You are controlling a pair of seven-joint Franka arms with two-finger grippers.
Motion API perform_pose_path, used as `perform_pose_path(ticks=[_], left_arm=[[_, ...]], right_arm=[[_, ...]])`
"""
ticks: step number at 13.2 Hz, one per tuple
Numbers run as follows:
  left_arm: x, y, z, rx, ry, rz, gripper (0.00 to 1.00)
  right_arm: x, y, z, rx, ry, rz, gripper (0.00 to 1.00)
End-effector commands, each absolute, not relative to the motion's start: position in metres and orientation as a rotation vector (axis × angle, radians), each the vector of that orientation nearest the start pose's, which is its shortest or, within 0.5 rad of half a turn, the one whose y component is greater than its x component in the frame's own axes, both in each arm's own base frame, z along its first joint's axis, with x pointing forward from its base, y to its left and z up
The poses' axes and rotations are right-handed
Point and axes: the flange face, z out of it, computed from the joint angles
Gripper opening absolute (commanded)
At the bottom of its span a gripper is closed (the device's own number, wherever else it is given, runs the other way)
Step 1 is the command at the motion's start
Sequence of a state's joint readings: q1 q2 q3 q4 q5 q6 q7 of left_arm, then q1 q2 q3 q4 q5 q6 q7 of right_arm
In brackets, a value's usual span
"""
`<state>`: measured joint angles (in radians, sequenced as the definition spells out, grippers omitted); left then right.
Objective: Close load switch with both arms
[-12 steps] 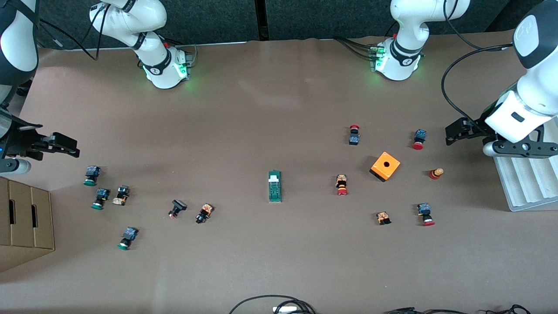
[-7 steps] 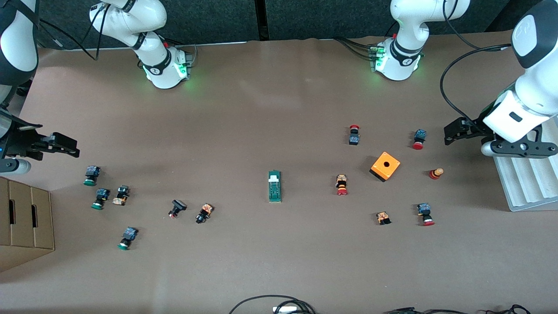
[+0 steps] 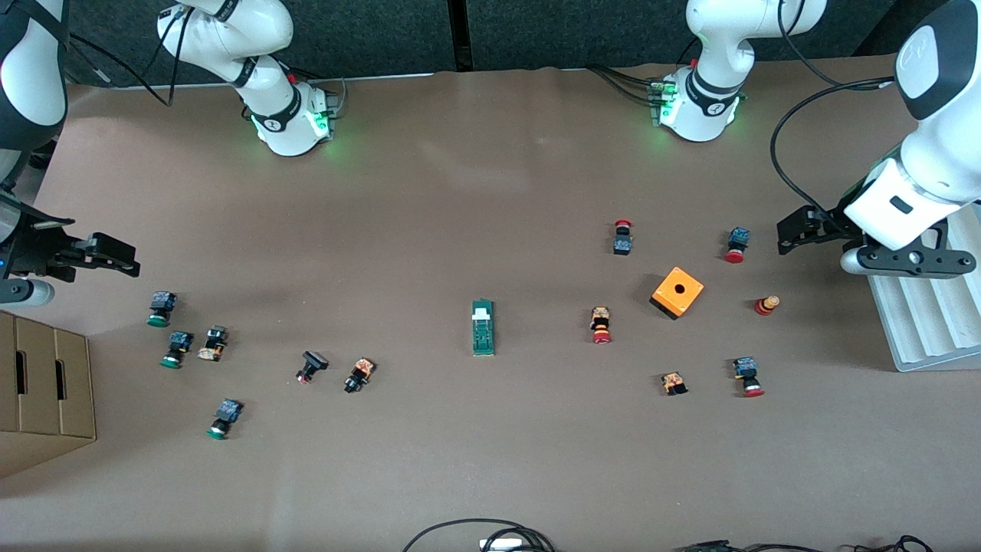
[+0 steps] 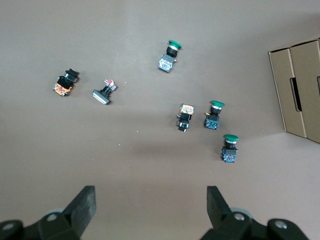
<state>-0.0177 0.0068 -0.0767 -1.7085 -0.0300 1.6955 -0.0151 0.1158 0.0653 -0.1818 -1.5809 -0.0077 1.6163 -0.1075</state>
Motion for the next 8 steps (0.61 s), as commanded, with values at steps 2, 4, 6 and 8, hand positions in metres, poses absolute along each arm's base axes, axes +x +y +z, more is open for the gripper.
perform_pose_path(ticks=[2, 4, 6, 8], left_arm=[[0.5548, -0.0563, 0.5728, -3.171, 0.113, 0.025, 1.00], [0.5551, -0.0563, 0.5726, -3.171, 0.115, 0.027, 1.00], [0.5546, -0.0614, 0.5726, -3.171, 0.129, 0.028, 1.00], [0.5544, -0.0623, 0.5719, -3.171, 0.132, 0.030, 1.00]], right_arm=[[0.5746, -0.0373, 0.5894, -3.172, -0.075, 0.042, 1.00], [0.5745, -0.0382, 0.5894, -3.172, -0.071, 0.042, 1.00], [0.5746, -0.0373, 0.5894, -3.172, -0.073, 0.042, 1.00], [0.5747, -0.0347, 0.5894, -3.172, -0.080, 0.042, 1.00]])
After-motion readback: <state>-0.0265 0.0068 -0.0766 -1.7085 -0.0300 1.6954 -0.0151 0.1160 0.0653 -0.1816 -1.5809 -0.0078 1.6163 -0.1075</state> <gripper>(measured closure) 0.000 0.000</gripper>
